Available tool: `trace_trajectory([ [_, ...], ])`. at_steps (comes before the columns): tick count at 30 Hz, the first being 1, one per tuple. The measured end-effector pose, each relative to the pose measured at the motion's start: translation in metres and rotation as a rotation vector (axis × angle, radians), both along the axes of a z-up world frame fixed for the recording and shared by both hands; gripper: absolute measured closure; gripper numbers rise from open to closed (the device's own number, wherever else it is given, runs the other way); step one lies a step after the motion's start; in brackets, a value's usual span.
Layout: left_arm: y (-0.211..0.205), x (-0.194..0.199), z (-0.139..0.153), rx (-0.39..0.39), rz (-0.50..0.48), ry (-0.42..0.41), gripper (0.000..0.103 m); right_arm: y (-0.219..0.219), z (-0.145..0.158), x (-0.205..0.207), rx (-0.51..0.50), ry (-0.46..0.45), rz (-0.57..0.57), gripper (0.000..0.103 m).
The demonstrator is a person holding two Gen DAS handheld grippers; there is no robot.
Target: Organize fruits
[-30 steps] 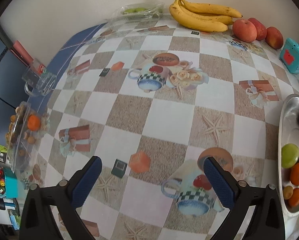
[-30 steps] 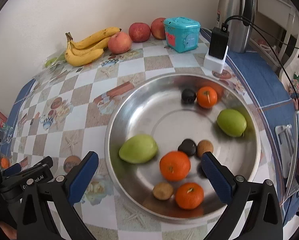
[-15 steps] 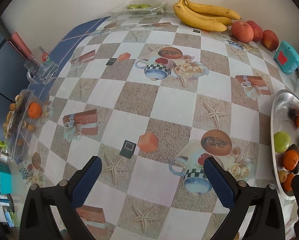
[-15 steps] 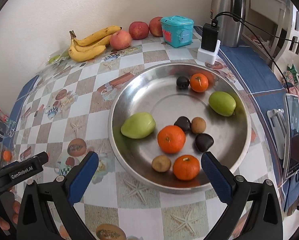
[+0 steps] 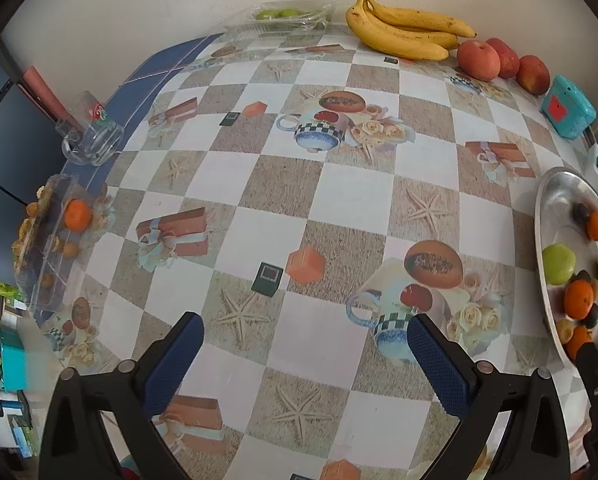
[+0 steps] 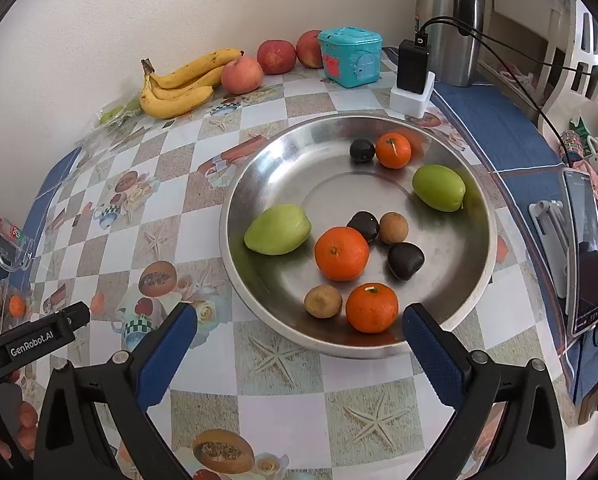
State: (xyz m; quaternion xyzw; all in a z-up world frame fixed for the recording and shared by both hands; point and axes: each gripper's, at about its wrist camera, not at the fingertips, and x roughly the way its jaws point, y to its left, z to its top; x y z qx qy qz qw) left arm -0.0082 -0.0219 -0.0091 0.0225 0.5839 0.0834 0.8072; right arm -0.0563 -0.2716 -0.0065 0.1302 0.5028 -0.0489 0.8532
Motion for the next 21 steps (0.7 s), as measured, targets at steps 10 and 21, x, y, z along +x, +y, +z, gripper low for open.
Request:
trace_trajectory([
  [10, -0.002, -0.010, 0.004, 0.002, -0.011, 0.000, 0.000, 0.002, 0.001, -0.003, -0.002, 0.001, 0.008, 0.001],
  [21, -0.003, -0.009, 0.004, 0.018, -0.019, 0.006, 0.000, 0.005, 0.003, -0.002, -0.008, 0.002, 0.023, 0.001],
])
